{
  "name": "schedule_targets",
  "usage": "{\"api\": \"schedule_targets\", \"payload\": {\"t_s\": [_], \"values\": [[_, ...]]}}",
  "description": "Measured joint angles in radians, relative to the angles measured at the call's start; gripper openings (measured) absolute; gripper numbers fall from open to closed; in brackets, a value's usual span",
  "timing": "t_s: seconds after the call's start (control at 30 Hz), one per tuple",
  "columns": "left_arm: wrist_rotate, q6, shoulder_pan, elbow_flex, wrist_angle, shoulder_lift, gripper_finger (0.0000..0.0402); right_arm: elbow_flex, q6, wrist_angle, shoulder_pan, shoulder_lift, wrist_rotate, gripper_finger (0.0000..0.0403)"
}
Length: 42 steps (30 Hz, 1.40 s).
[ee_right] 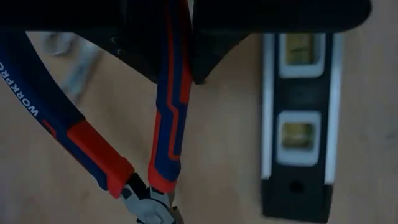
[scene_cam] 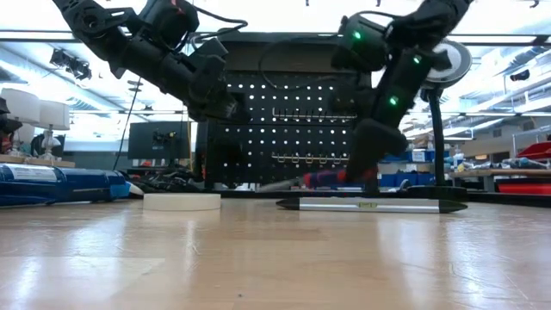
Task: Hang tools onto peg board
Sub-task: Put the blue-orange pliers on the black peg board
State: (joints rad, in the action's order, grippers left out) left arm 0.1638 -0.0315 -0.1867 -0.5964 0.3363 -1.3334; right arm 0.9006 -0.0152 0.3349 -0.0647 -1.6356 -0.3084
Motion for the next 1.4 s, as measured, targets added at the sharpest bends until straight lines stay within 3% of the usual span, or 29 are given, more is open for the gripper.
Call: {"api": "schedule_targets", "payload": {"t_s": [0.33,0.7,1.03,1.4], "values": [[0.023,0.007,0.000,0.000,0.017,0.000,0.0078,0.281,0.141,0.317,0.050,0.000,-0.265,0.0068],[0.130,0.105,0.077,0.000,0.137,0.000,0.0078,0.598,0.240,0.496,0.056,0.001,-0.497,0.0071],[0.153,0.104,0.096,0.000,0.140,0.000,0.0078,0.861,0.360,0.452,-0.007,0.002,-0.491,0.0072],[0.148,0.109,0.128,0.000,0.145,0.000,0.0078,1.057,0.393,0.269,-0.116,0.004,-0.456,0.0073]]}}
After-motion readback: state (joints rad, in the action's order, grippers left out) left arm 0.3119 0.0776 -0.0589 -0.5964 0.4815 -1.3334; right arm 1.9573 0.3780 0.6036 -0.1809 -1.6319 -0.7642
